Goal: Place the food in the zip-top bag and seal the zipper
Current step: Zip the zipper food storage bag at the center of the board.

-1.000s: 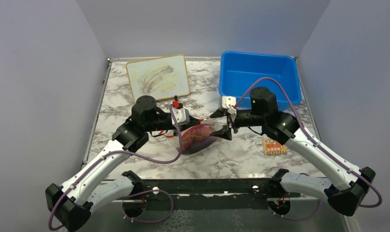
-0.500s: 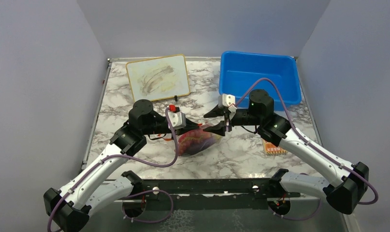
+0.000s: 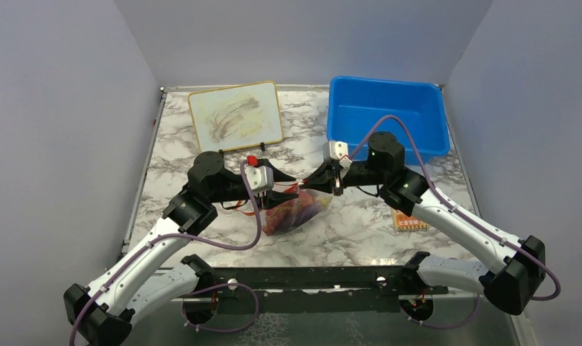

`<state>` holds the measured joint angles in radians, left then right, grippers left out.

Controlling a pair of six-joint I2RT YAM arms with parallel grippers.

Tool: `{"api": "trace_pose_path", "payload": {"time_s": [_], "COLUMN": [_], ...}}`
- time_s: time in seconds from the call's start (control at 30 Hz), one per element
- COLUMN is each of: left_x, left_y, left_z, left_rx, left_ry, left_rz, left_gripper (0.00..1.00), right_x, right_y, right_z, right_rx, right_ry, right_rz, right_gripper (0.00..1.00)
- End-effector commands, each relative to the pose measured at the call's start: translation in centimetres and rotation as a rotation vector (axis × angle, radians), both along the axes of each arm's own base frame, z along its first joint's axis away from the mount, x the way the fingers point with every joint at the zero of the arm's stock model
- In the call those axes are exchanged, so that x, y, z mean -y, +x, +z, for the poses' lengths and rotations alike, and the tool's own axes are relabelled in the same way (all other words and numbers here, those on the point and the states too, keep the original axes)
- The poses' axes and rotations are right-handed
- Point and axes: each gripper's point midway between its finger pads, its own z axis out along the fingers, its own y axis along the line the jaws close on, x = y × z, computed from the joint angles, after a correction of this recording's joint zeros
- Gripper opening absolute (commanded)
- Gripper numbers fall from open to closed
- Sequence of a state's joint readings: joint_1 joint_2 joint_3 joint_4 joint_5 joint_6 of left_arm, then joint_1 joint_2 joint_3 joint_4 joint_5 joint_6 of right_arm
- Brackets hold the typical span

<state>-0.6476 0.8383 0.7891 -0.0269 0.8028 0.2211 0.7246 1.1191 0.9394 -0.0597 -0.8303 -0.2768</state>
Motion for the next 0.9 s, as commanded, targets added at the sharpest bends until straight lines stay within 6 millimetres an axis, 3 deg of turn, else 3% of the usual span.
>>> {"api": "trace_pose_path", "payload": {"time_s": [0.0, 0.27, 0.47, 0.67, 0.87], "left_x": [0.5, 0.8, 0.6, 0.6, 0.0], "left_y": [0.2, 0.9, 1.0, 0.9, 0.9], "left_z": [1.9, 2.1, 2.5, 2.4, 1.4], "left_rx": [-0.002, 0.021, 0.033, 0.044, 0.061], "left_ry": [-0.063, -0.074, -0.087, -0.085, -0.042], "left_rz": [-0.006, 0.012, 0.033, 0.024, 0.049], "left_gripper": [0.44, 0.23, 0.2, 0.0, 0.0], "right_x": [-0.6, -1.0, -0.9, -0.9, -0.5], "right_y": [-0.2, -0.3, -0.3, -0.3, -0.1], "right_z": [1.0, 1.0, 0.8, 0.8, 1.2], "right_rx": [0.005, -0.032, -0.032, -0.035, -0.009], "right_ry": [0.044, 0.053, 0.048, 0.047, 0.07], "right_rz": [0.036, 0.053, 0.048, 0.047, 0.008], "right_gripper": [0.01, 0.01, 0.01, 0.01, 0.01]}}
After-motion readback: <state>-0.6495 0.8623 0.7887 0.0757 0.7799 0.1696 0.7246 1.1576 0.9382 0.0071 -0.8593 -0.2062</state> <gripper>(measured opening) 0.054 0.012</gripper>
